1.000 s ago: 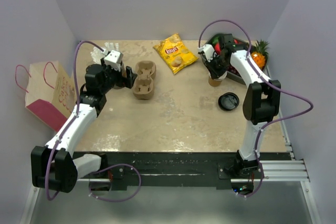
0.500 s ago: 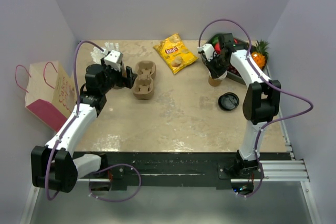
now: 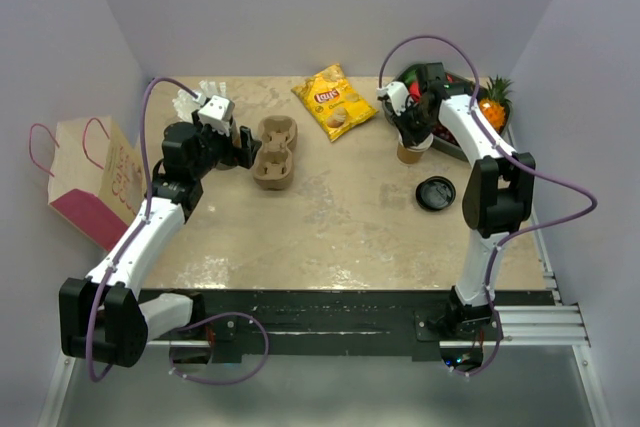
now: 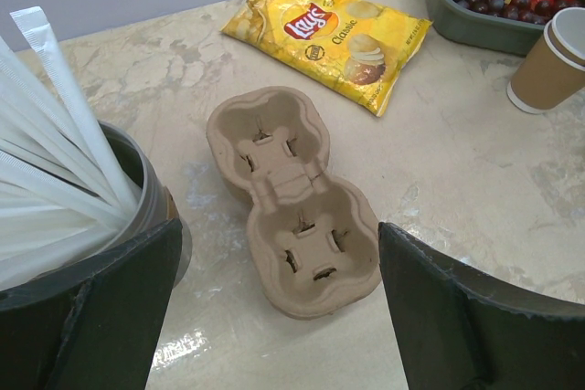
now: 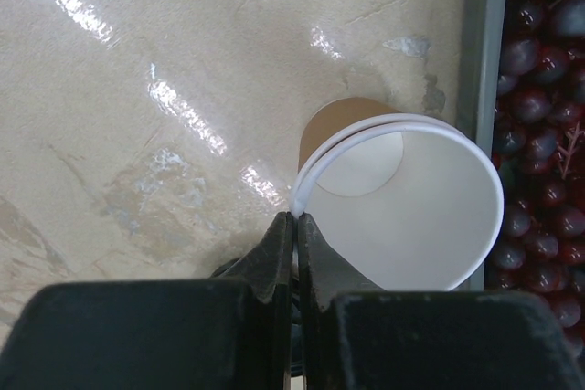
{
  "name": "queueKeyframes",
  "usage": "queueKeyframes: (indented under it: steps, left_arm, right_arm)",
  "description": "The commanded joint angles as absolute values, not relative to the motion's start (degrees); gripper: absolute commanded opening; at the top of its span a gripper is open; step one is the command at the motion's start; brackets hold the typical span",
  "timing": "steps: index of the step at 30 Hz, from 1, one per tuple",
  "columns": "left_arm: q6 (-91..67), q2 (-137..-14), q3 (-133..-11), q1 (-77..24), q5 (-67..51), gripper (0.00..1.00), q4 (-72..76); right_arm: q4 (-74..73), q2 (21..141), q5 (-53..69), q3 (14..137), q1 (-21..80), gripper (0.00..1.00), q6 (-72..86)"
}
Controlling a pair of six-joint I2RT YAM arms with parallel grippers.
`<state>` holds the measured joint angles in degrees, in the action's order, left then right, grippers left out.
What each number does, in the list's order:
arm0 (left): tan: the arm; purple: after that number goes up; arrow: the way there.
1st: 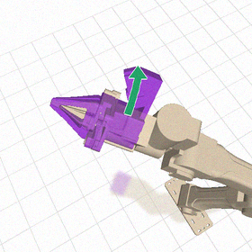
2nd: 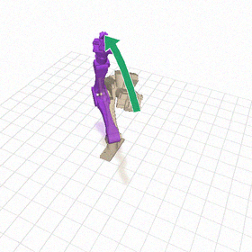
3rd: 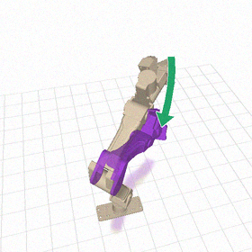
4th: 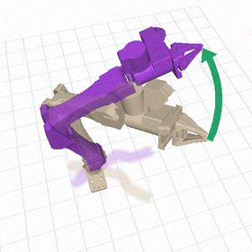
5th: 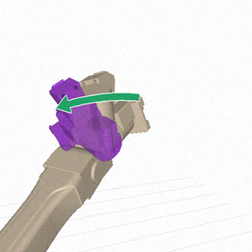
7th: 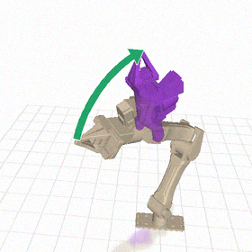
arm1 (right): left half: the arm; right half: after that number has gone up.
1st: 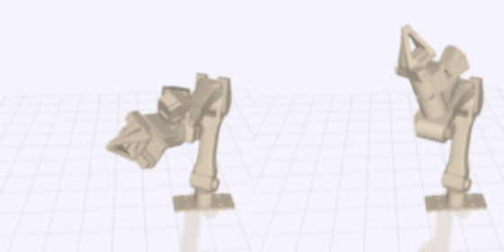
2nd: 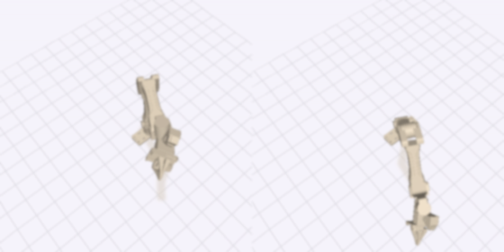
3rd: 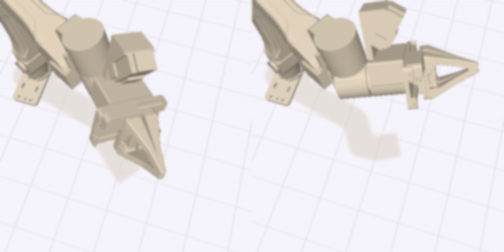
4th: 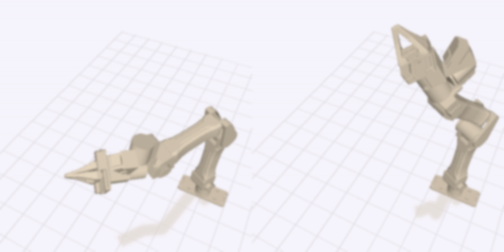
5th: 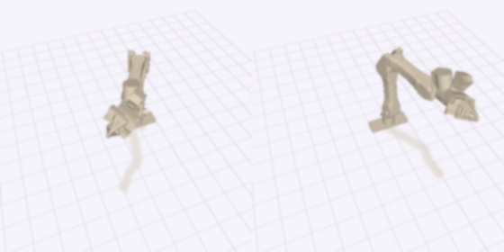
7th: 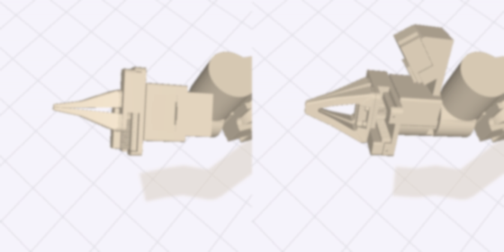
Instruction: Pack the takeout coffee
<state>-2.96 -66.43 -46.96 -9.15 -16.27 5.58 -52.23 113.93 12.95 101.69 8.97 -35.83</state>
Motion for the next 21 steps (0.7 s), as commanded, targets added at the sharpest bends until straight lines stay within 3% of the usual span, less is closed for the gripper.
queueKeyframes:
  steps: [1, 15, 21]
  left_arm:
    - [-3.4, -66.5, -46.8, -9.4, -16.7, 0.92, 9.5]
    - [-3.6, -67.1, -46.8, -9.4, -17.3, 0.92, 9.8]
    - [-3.7, -67.0, -46.8, -9.4, -17.5, 0.92, 9.8]
  right_arm:
    - [-50.4, 109.7, 12.5, 104.3, 9.3, 0.0, -34.9]
    - [-50.3, 107.0, 4.9, 100.3, 16.5, 0.03, -40.7]
    - [-55.2, 111.4, 8.9, 106.3, 15.8, 0.0, -37.1]
